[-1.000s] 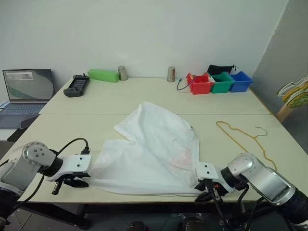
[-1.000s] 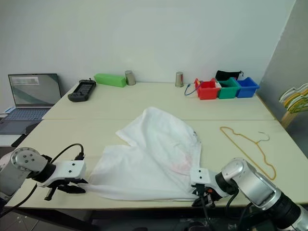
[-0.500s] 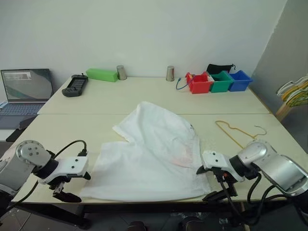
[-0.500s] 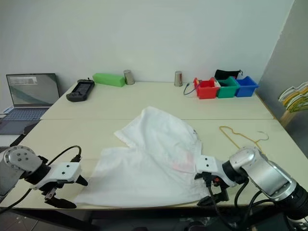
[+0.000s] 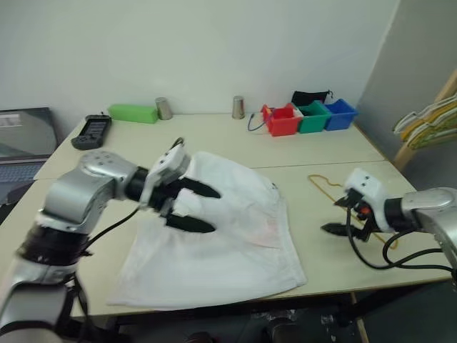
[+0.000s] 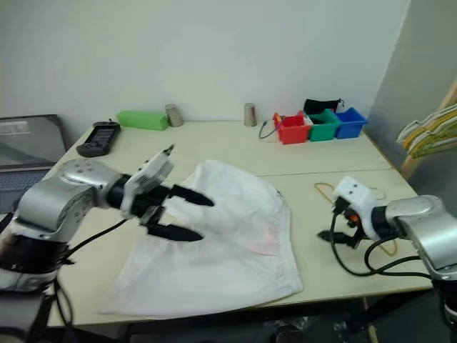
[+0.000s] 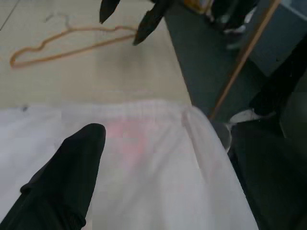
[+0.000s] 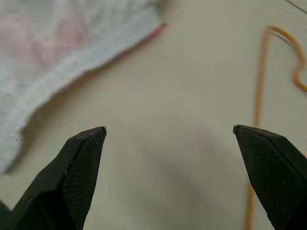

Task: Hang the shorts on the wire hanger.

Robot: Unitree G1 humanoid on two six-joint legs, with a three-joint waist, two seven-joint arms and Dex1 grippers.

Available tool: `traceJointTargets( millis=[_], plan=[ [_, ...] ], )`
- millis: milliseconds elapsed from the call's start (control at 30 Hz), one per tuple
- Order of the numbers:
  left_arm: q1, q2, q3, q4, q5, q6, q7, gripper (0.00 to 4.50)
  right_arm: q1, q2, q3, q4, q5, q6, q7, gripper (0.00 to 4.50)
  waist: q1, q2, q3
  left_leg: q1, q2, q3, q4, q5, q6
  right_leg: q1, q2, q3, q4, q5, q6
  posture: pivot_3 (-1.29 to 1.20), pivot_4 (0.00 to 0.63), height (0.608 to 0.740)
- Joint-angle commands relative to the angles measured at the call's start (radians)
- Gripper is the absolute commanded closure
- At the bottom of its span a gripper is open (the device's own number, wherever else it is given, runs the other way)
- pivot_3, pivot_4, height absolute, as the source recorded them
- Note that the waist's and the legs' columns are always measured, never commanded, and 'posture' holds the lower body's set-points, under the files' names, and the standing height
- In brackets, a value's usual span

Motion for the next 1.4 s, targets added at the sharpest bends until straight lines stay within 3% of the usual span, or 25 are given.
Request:
traceJointTargets(
  millis=[33,233,367,533,867,1133,1400],
  plan=[
    [-0.067,-0.2,-0.046,0.092,0.137,-0.158,0.223,0.03,-0.065,-0.039,-0.027,0.264,-0.122,-0.134,-0.14,0.0,-0.02,0.0,0.0,0.0,0.0,0.0,0.0,0.0,0.0,0.001,0.0,0.001,-0.001,0.0,0.0,-0.32,0.003,0.74],
    [0.017,-0.362,-0.105,0.088,0.228,-0.238,0.37,0.03,-0.178,-0.003,0.053,0.633,-0.183,-0.328,-0.12,0.0,-0.111,0.002,-0.001,0.001,-0.002,0.004,-0.001,-0.002,0.004,0.0,0.0,0.011,0.0,0.0,0.001,-0.36,0.005,0.74],
    [0.063,-0.395,-0.122,0.053,0.236,-0.225,0.399,0.03,-0.254,0.031,0.117,0.814,-0.212,-0.414,-0.057,0.0,-0.174,0.005,-0.003,0.002,0.0,0.013,-0.002,-0.006,0.011,0.0,0.0,0.019,0.0,-0.001,0.003,-0.34,0.008,0.74],
    [0.129,-0.38,-0.126,-0.022,0.235,-0.195,0.425,0.03,-0.383,0.085,0.161,1.021,-0.226,-0.484,0.042,0.0,-0.196,0.007,-0.003,0.003,0.0,0.014,-0.002,-0.008,0.014,0.001,0.001,0.021,0.0,-0.001,0.003,-0.28,0.007,0.74],
    [0.216,-0.293,-0.077,-0.1,0.243,-0.141,0.494,0.03,-0.473,0.165,0.201,1.166,-0.278,-0.587,0.093,0.0,-0.154,0.008,-0.003,0.004,-0.003,0.012,0.0,-0.008,0.014,0.001,-0.001,0.021,0.0,-0.001,0.004,-0.19,0.016,0.74],
    [0.234,-0.302,-0.071,-0.163,0.229,-0.091,0.551,0.03,-0.517,0.193,0.203,1.352,-0.335,-0.67,0.057,0.0,-0.091,0.008,-0.002,0.004,-0.01,0.014,0.002,-0.008,0.014,0.001,-0.008,0.021,0.0,0.001,0.007,-0.16,0.02,0.74],
    [0.252,-0.295,-0.066,-0.182,0.231,-0.08,0.566,0.03,-0.531,0.188,0.193,1.419,-0.352,-0.679,0.053,0.0,-0.07,0.008,-0.003,0.005,-0.012,0.015,0.003,-0.008,0.014,0.003,-0.009,0.022,-0.001,0.003,0.008,-0.15,0.018,0.74]
  ],
)
